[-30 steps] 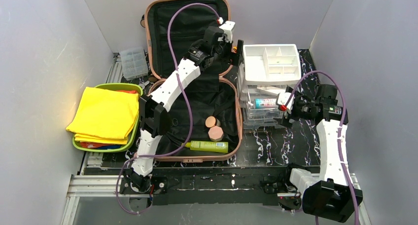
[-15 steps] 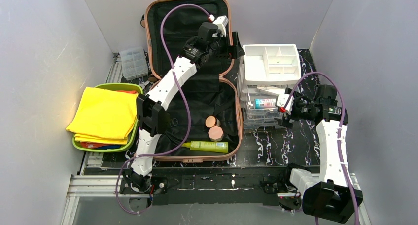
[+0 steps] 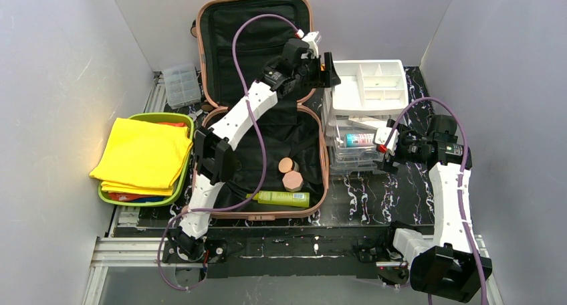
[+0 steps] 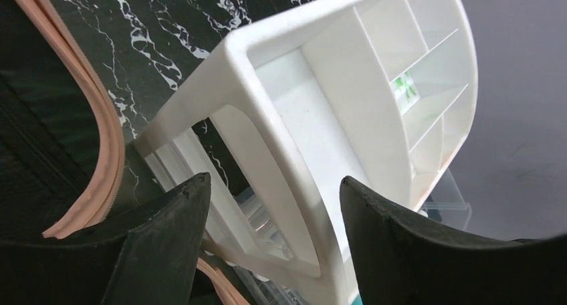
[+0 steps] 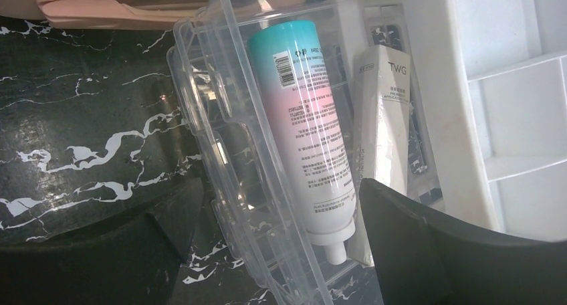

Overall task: Open, take out, and arrange the luggage
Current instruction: Close the drawer in the storage box.

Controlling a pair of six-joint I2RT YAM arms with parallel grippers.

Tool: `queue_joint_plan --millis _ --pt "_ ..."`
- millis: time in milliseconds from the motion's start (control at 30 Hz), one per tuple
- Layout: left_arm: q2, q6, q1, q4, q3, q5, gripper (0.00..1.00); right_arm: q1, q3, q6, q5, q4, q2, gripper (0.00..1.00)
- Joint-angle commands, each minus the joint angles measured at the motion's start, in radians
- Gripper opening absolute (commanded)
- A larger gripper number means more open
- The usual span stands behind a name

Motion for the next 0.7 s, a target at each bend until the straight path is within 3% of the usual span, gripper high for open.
queue_joint_plan --millis 0,200,400,500,667 --pt "0.017 0.001 -0.020 0.004 0.044 -0.010 0.66 0.005 0.002 0.007 -0.003 0.008 -0.003 0.96" --pt "0.028 0.008 -0.025 0.003 0.050 -0.012 0.40 0.005 -0.001 -0.001 0.022 0.032 0.004 0.95" --pt "0.016 0.010 -0.024 0.006 0.034 -0.002 0.20 0.009 0.024 0.012 0.036 0.086 0.029 0.95" --pt "0.016 0.011 -0.027 0.004 0.023 0.002 0.16 0.015 0.039 0.015 0.023 0.106 0.046 0.95" --pt "0.015 0.007 -0.037 -0.005 0.005 0.001 0.19 0.027 0.035 0.044 0.032 0.153 0.053 0.94"
